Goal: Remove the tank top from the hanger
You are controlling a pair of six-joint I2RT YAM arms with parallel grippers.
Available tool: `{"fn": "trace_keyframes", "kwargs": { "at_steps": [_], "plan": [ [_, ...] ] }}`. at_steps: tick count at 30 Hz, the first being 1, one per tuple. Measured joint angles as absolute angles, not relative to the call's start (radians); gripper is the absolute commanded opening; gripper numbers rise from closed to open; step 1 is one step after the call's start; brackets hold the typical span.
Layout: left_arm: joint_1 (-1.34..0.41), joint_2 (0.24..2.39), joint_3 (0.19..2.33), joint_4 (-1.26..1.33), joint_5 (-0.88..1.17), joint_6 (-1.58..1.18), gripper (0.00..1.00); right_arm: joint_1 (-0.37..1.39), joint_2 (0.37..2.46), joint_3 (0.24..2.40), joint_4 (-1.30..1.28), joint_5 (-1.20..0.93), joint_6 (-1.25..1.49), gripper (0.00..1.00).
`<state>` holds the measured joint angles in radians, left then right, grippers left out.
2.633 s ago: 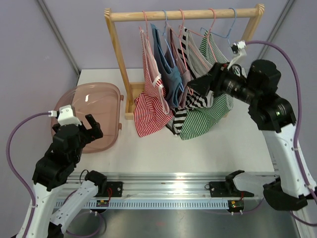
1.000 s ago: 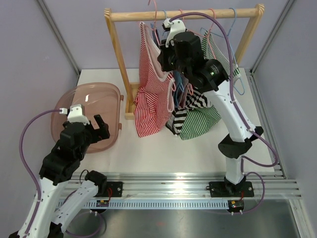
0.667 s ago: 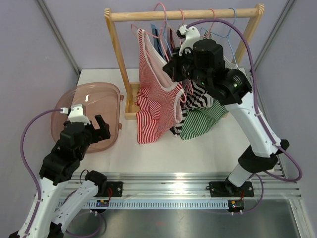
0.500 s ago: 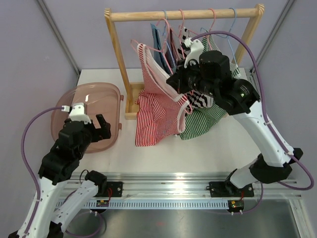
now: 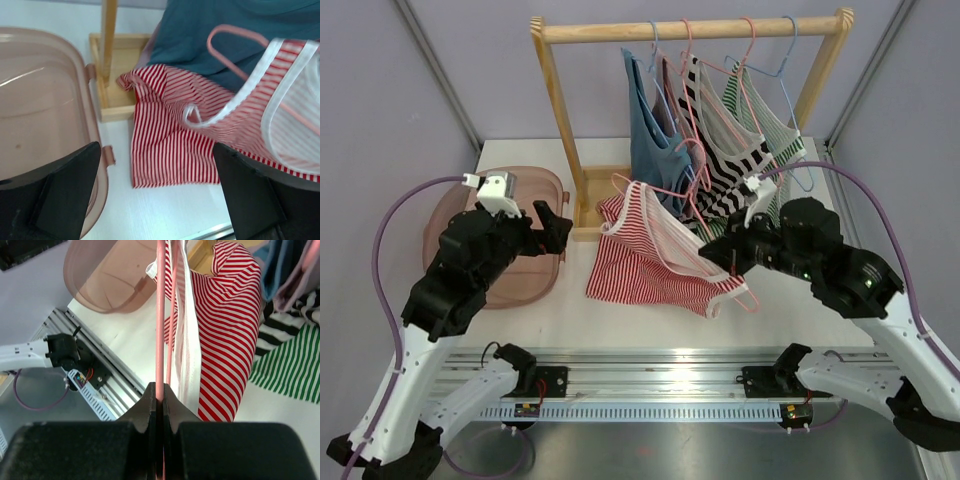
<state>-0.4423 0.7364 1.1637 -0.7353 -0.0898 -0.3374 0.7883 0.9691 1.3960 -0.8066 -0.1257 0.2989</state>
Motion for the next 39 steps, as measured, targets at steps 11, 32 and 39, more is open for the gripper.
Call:
{"fn": "trace_keyframes", "kwargs": {
  "at_steps": [11,32,39],
  "plan": [
    [-0.839,0.903,1.22,-0.643,-0.31,-0.359,0.99,0.788,0.69,1.16,-0.83,-0.126,0.357,0.0],
    [-1.094,1.056,1.14,-0.358,-0.444,-0.287,0.83,0.788,0.643,1.091,-0.783,-0.171,0.411,0.0],
    [-1.095,1.108,1.134,-0.317,-0.448,-0.281,0.48,0.789,0.659,1.091,-0.758,-0.224,0.428,0.0]
  ]
}}
